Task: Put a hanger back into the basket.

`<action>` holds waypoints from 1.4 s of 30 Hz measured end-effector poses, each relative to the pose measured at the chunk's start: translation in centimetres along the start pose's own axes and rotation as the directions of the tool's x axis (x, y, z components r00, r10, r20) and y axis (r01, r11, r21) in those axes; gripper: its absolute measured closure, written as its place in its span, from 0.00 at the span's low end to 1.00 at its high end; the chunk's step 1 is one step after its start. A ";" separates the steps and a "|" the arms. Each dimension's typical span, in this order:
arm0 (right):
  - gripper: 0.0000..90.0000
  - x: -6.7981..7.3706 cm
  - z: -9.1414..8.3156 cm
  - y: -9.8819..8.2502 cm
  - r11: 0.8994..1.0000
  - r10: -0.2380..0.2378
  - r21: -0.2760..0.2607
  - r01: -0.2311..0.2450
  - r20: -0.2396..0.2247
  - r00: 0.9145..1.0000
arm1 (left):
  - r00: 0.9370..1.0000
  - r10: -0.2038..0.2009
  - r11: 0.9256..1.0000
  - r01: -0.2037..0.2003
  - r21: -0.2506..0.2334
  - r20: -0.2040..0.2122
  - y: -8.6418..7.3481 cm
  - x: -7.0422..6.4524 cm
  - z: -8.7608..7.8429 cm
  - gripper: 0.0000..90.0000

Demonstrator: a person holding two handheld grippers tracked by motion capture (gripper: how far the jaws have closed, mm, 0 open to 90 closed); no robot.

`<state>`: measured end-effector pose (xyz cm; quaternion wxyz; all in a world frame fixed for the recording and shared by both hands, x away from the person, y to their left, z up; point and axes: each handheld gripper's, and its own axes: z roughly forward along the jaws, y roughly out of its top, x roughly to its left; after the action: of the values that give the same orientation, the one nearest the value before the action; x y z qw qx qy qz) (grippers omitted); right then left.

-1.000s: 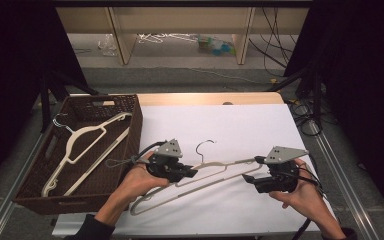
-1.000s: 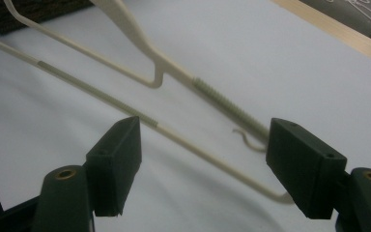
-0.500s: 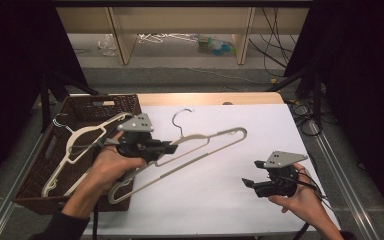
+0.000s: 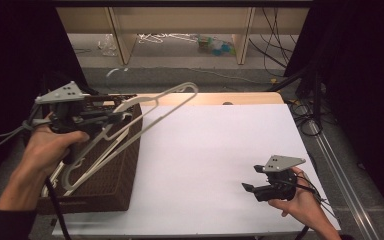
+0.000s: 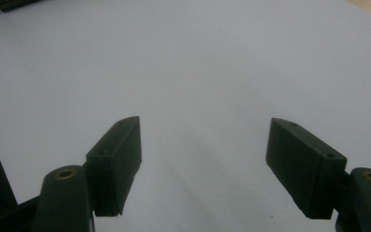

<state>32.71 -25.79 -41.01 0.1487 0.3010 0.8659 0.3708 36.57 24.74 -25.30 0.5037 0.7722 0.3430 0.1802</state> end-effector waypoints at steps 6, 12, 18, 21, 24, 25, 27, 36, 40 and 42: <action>0.33 0.0 0.2 -0.1 1.000 -0.012 -0.004 0.012 0.003 1.000 | 0.995 -0.021 1.000 0.023 0.021 -0.096 -2.1 3.2 -1.1 0.95; 0.33 0.0 0.3 -0.3 1.000 -0.005 -0.001 0.005 0.001 1.000 | 0.983 -0.038 0.998 0.045 0.034 -0.181 -4.5 6.3 -1.7 0.95; 0.33 0.1 0.4 -0.4 1.000 0.008 0.014 -0.008 -0.021 1.000 | 0.971 -0.042 0.998 0.052 0.038 -0.234 -6.0 8.5 -2.2 0.95; 0.32 0.1 0.3 -0.5 1.000 0.004 0.010 -0.004 -0.014 1.000 | 0.970 -0.045 0.998 0.056 0.039 -0.241 -7.0 9.5 -2.3 0.95; 0.32 0.0 0.3 -0.5 1.000 0.012 0.008 -0.012 -0.013 1.000 | 0.969 -0.054 0.997 0.064 0.037 -0.241 -7.8 10.0 -2.3 0.95; 0.33 0.0 0.3 -0.5 1.000 0.006 0.010 -0.005 -0.013 1.000 | 0.968 -0.058 0.997 0.067 0.029 -0.242 -8.2 10.2 -2.4 0.95; 0.33 0.0 0.4 -0.6 1.000 0.005 0.011 -0.004 -0.014 1.000 | 0.969 -0.066 0.997 0.074 0.022 -0.239 -8.4 10.4 -2.4 0.95; 0.33 -0.1 0.5 -0.8 1.000 0.010 0.024 -0.010 -0.015 1.000 | 0.967 -0.103 0.994 0.111 0.020 -0.235 -10.6 11.1 -3.1 0.95; 0.33 -0.1 0.6 -0.8 1.000 0.011 0.027 -0.010 -0.019 1.000 | 0.970 -0.110 0.992 0.121 0.041 -0.219 -11.4 11.1 -2.5 0.95; 0.33 0.0 0.6 -0.8 0.999 0.017 0.032 -0.016 -0.018 1.000 | 0.970 -0.112 0.990 0.127 0.058 -0.214 -11.9 11.0 -2.0 0.95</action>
<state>32.64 -25.86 -41.99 0.1327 0.3071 0.8706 0.3608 38.88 36.95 -35.86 0.4466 0.7441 0.4465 0.2178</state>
